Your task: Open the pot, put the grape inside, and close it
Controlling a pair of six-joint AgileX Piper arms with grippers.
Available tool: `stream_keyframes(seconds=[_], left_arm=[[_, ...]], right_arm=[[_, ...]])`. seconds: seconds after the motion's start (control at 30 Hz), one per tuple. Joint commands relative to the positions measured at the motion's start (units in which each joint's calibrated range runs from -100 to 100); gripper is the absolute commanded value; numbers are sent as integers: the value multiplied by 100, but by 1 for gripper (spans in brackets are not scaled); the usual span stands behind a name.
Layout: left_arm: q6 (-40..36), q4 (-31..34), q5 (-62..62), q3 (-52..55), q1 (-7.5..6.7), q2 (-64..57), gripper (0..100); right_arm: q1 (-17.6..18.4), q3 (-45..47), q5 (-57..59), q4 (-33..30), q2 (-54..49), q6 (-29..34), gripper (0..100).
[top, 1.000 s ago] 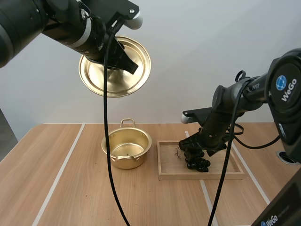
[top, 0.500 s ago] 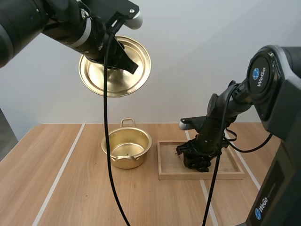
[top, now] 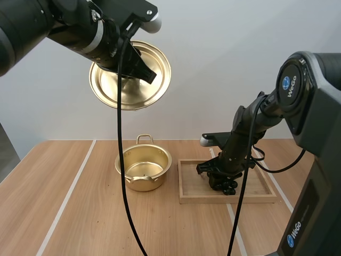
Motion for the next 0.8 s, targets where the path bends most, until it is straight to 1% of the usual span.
stream_keyframes(seconds=[0.0,0.2,0.3,0.43,0.63,0.73,0.77], left_arm=[[-29,-25,-187,-59,-21,-59,0],[-29,-23,-206,-59,-21,-116,0],[-29,-23,-382,-59,-21,-179,0],[-29,-23,-383,-270,-21,-301,0],[-168,-23,-370,-769,-21,-448,0],[-177,-23,-328,-980,-21,-525,0],[-212,-23,-328,-1064,-21,-556,0]], right_arm=[[-9,-32,-44,-195,-37,-64,0],[-9,-60,7,-231,-481,-64,0],[-9,-245,231,-231,-814,-64,0],[-9,-589,658,-231,-1214,-64,0],[-9,-1233,1414,-97,-1507,-64,0],[-9,-1590,1771,65,-1521,-215,0],[-9,-1698,1969,214,-1521,-302,0]])
